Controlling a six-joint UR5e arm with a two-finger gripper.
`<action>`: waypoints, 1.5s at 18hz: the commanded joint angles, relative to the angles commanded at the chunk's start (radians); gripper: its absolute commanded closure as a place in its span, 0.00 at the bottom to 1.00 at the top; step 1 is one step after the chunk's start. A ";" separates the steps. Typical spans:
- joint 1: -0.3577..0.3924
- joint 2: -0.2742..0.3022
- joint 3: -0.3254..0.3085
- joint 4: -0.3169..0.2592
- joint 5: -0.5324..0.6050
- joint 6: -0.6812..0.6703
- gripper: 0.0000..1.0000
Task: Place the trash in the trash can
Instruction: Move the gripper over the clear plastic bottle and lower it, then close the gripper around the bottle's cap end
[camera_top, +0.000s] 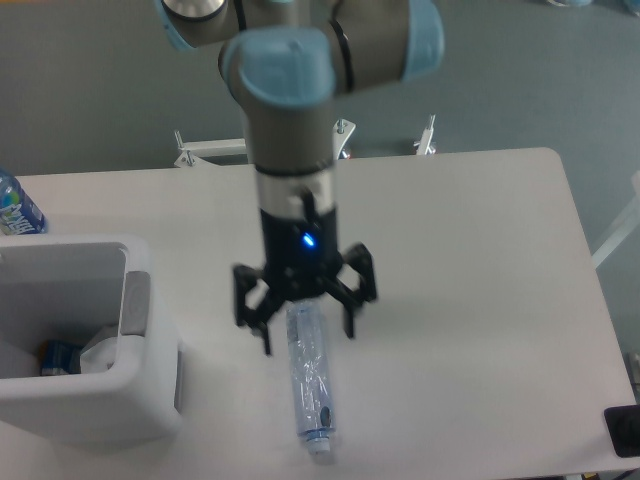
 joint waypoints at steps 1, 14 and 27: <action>0.005 -0.028 0.000 0.002 0.002 0.018 0.00; -0.014 -0.255 0.020 0.097 0.048 0.115 0.00; -0.067 -0.324 0.041 0.100 0.064 0.065 0.00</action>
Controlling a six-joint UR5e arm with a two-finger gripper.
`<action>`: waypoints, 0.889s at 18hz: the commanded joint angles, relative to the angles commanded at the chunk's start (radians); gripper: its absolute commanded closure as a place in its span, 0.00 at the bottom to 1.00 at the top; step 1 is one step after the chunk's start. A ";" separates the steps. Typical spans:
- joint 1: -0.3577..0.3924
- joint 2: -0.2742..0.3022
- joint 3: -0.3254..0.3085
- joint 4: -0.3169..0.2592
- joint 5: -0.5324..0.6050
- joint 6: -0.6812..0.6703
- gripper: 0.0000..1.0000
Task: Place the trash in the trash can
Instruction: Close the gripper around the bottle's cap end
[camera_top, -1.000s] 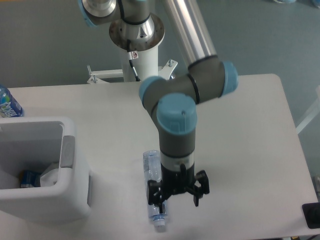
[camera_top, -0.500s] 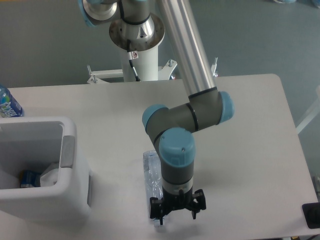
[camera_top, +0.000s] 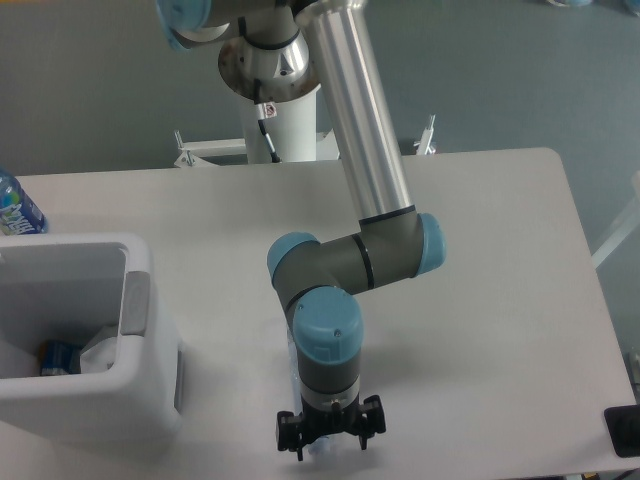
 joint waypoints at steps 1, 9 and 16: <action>-0.006 0.000 -0.002 -0.002 0.000 0.000 0.00; -0.012 -0.011 -0.006 0.000 0.028 0.002 0.35; -0.014 -0.003 -0.011 0.000 0.028 0.014 0.76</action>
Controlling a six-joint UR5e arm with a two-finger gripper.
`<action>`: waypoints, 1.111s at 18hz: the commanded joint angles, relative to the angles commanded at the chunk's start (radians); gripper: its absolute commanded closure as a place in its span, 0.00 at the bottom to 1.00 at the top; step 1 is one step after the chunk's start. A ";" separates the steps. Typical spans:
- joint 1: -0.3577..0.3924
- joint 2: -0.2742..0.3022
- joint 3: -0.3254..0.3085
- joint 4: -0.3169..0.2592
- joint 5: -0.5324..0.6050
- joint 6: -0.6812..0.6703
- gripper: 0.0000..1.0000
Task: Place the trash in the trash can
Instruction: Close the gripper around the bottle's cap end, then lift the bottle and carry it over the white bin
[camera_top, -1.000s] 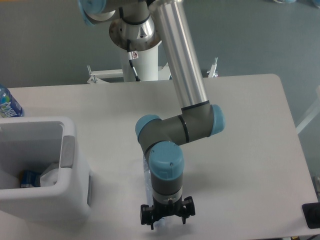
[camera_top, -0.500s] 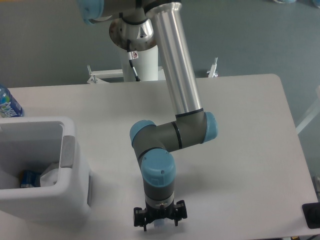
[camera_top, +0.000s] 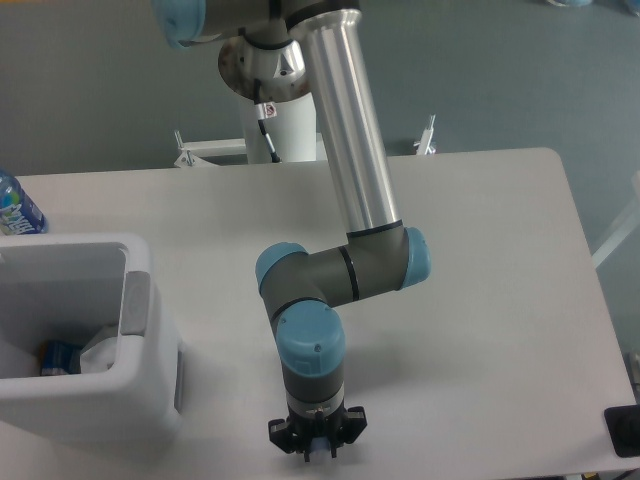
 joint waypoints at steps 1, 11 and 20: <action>0.000 0.000 0.000 0.000 0.002 0.003 0.77; 0.029 0.110 -0.002 0.003 -0.009 0.029 0.79; 0.199 0.365 0.126 0.009 -0.248 -0.205 0.79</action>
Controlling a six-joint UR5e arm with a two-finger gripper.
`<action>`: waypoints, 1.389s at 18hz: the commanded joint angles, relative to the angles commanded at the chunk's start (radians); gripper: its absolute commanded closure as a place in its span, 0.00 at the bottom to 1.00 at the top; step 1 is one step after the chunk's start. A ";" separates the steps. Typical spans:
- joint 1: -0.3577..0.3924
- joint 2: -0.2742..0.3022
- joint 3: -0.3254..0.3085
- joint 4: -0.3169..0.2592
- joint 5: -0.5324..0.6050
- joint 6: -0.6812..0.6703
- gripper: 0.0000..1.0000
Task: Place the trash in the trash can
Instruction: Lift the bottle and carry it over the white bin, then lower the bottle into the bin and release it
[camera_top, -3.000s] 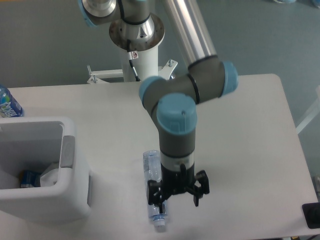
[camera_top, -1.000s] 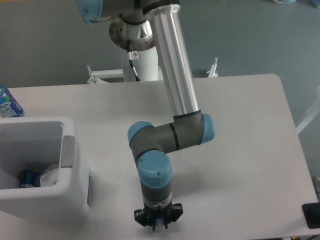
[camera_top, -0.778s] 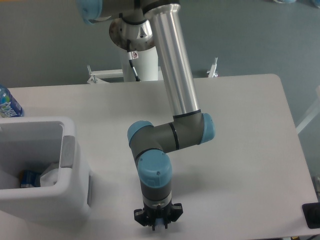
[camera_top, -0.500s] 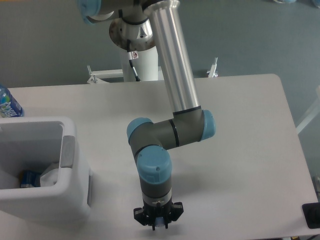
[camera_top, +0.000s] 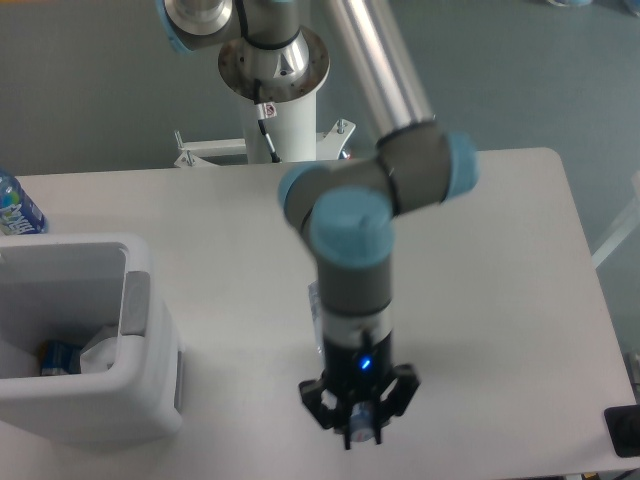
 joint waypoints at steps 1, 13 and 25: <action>0.012 0.009 0.015 0.000 -0.025 -0.022 0.79; -0.124 0.100 0.039 0.000 -0.042 -0.189 0.79; -0.371 0.029 0.052 0.005 -0.040 -0.132 0.79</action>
